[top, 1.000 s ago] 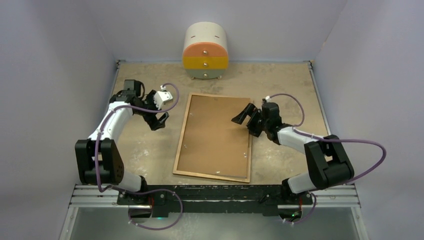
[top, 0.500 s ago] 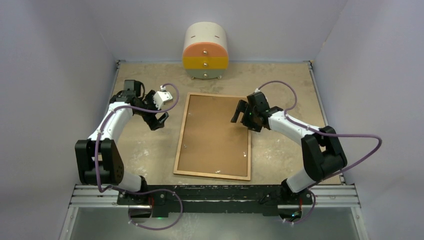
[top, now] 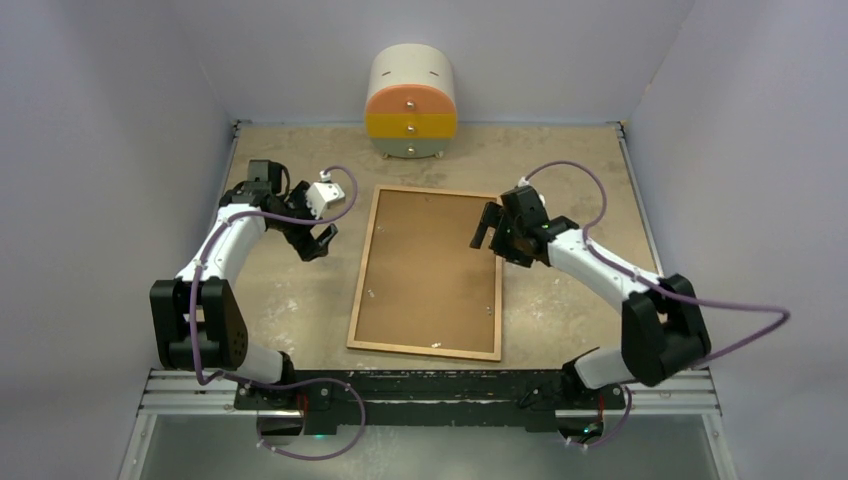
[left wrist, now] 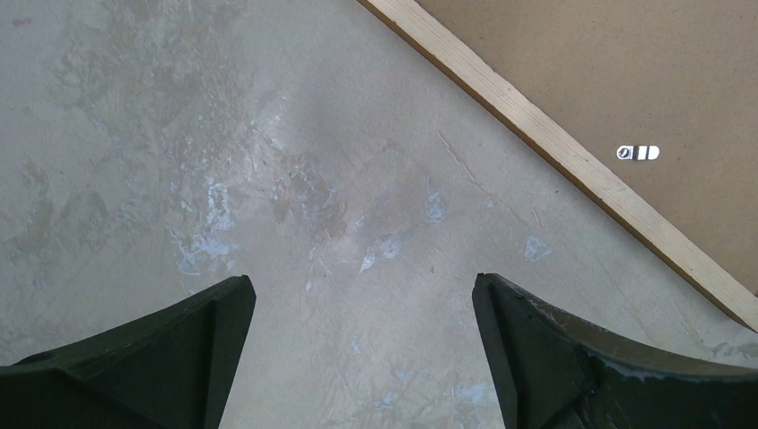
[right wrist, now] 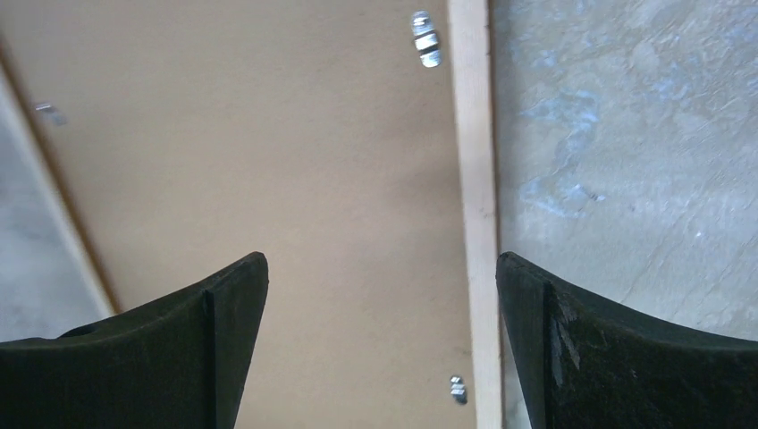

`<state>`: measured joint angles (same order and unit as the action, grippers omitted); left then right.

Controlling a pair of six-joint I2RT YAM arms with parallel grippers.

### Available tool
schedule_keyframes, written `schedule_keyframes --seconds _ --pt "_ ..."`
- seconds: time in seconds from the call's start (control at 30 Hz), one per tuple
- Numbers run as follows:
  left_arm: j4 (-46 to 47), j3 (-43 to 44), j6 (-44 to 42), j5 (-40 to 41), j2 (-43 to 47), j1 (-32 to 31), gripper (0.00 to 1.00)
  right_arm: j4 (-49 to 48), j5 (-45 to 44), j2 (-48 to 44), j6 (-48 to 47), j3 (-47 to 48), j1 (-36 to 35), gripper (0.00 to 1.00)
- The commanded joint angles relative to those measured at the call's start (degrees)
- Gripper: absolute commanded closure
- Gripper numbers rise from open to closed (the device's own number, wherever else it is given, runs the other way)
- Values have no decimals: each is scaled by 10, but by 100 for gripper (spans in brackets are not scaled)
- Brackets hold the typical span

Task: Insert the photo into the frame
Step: Turn over the photo frame item on the photo frame, then install the photo frame at the center of the board.

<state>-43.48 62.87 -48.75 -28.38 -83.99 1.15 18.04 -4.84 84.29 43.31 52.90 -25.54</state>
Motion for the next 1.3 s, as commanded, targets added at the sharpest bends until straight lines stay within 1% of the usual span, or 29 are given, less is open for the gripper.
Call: schedule_keyframes --seconds 0.0,0.07,0.17,0.3,0.33,0.37,0.43,0.5,0.53,0.63,0.73,0.8,0.87,0.93,1.03,1.17,1.27 --pt "-6 12 17 8 5 2 0 19 75 -85 16 -18 1 1" --pt "0 15 23 0 9 5 0 22 103 -115 11 -22 2 1" --pt "3 18 33 -27 12 5 0 41 169 -157 26 -46 -4 1" --pt "8 8 44 -74 3 4 1 55 197 -221 37 -87 -32 1" --pt "13 3 50 -84 -4 4 3 48 200 -233 36 -95 -39 4" --pt "15 -1 58 -95 -13 4 6 33 204 -237 36 -105 -43 8" --pt "21 -5 80 -114 -39 2 12 -16 218 -232 46 -122 -45 16" --pt "26 -6 103 -134 -68 2 17 -96 229 -221 64 -141 -56 24" --pt "34 -7 118 -141 -79 2 20 -163 224 -214 68 -152 -70 30" --pt "55 -13 154 -166 -108 0 29 -287 185 -168 60 -166 -110 41" --pt "66 -6 176 -191 -128 -2 35 -394 171 -98 63 -165 -139 44" --pt "77 -2 193 -199 -141 -7 38 -437 158 -47 62 -140 -167 44" --pt "81 3 204 -203 -156 -7 42 -454 140 11 53 -106 -196 44" --pt "80 8 208 -205 -173 -23 47 -468 129 56 44 -75 -223 44" --pt "75 13 208 -214 -191 -24 50 -490 126 114 45 -39 -251 43" --pt "69 17 205 -232 -216 -28 52 -513 123 167 49 -10 -270 44" --pt "60 26 199 -234 -234 -34 58 -520 124 196 48 8 -276 44"
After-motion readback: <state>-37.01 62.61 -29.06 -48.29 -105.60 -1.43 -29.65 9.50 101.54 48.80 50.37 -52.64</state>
